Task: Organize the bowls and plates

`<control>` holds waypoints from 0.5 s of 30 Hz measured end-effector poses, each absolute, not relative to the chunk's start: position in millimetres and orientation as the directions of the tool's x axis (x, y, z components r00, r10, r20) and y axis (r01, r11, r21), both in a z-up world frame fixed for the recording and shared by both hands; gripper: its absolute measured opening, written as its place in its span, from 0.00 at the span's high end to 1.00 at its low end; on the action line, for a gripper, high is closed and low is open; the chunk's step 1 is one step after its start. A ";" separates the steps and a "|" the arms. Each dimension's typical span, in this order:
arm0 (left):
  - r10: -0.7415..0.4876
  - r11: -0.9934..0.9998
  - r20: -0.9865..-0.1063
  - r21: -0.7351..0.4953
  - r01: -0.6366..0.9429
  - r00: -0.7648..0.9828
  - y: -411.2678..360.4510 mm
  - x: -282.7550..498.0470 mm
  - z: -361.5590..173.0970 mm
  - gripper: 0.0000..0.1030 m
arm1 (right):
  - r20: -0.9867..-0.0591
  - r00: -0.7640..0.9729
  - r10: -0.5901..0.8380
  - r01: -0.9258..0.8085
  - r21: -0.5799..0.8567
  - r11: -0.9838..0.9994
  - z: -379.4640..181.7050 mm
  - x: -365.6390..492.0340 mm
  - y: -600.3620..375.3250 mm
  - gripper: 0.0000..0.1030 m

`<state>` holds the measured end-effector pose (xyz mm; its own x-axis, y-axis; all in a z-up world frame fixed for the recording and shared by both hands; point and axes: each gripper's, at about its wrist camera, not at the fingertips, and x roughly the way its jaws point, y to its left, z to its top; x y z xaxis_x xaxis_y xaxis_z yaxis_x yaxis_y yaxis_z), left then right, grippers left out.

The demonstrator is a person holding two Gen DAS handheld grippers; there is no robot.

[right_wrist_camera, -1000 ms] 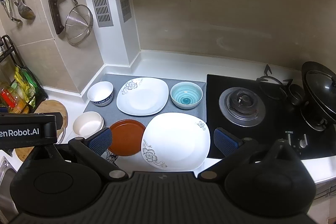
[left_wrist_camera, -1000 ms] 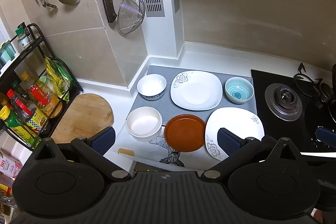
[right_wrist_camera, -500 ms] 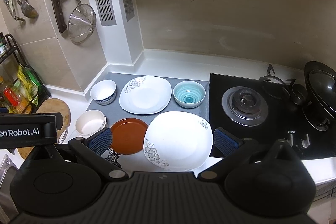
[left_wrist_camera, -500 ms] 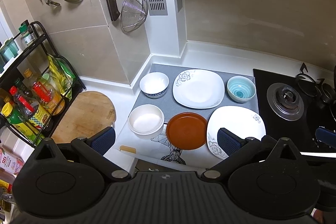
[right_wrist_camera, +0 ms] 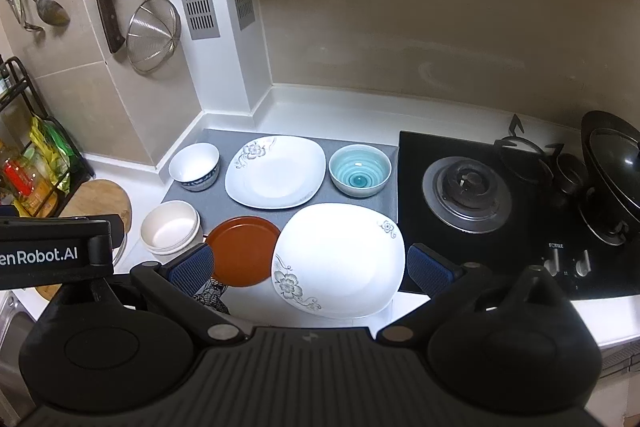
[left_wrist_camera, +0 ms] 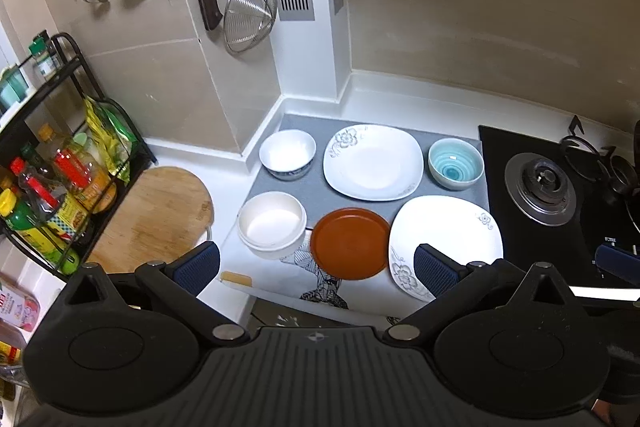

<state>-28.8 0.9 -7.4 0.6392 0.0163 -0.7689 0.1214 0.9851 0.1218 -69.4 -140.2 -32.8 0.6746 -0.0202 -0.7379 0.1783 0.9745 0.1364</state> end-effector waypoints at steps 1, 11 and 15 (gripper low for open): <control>0.014 0.985 -0.772 0.119 0.124 0.635 1.4 -27.9 -10.0 0.00 | -0.732 0.681 -0.023 0.176 0.133 0.975 -34.9 -68.8 -140.0 0.00; -0.086 0.979 -0.771 0.051 0.197 0.631 18.3 -8.6 -65.6 0.00 | -0.725 0.686 0.056 0.130 0.198 0.972 -85.3 -50.1 -139.9 0.00; -0.150 0.972 -0.748 0.010 0.236 0.646 25.6 1.4 -103.3 0.00 | -0.684 0.726 0.062 0.106 0.201 0.974 -116.0 -54.0 -142.8 0.00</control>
